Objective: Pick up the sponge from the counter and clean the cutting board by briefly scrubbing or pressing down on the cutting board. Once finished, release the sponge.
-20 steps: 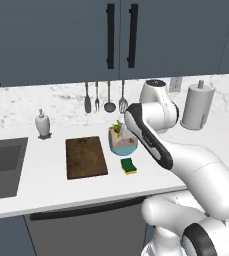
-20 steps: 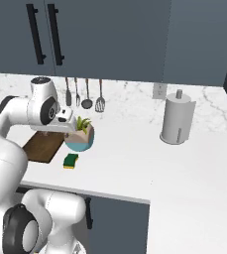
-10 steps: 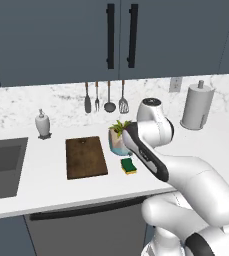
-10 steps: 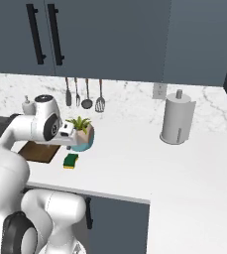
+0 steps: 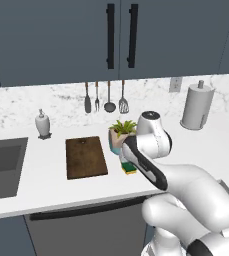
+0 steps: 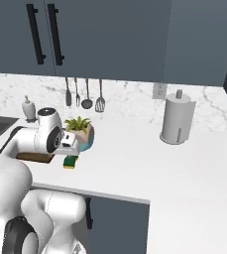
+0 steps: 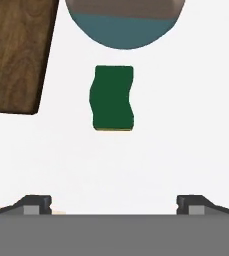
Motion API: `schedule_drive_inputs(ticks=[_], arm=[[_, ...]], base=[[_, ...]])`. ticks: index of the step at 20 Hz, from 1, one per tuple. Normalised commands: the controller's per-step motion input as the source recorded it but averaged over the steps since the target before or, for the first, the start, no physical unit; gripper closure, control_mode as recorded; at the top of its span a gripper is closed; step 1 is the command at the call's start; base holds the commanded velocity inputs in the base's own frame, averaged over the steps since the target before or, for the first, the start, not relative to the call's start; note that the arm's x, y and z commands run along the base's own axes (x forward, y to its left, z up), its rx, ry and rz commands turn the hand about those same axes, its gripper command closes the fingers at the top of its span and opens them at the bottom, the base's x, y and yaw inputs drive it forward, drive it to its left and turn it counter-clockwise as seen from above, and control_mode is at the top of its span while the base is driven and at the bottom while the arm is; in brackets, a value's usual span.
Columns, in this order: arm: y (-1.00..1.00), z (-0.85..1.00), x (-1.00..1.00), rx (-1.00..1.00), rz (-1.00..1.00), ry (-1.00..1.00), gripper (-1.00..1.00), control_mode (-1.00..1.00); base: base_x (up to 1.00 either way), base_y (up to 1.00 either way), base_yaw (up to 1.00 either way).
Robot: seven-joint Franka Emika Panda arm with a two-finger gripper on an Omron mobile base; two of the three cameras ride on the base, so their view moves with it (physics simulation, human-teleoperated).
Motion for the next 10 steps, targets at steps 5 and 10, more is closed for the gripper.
schedule_drive_inputs(ticks=[5,10], arm=[[0.00,-0.28,0.03,0.00,0.00,0.00,-1.00,-1.00],[0.00,-0.06,0.08,0.00,-0.03,0.00,-1.00,-1.00]], base=[[0.00,0.00,0.00],[0.00,0.00,0.00]])
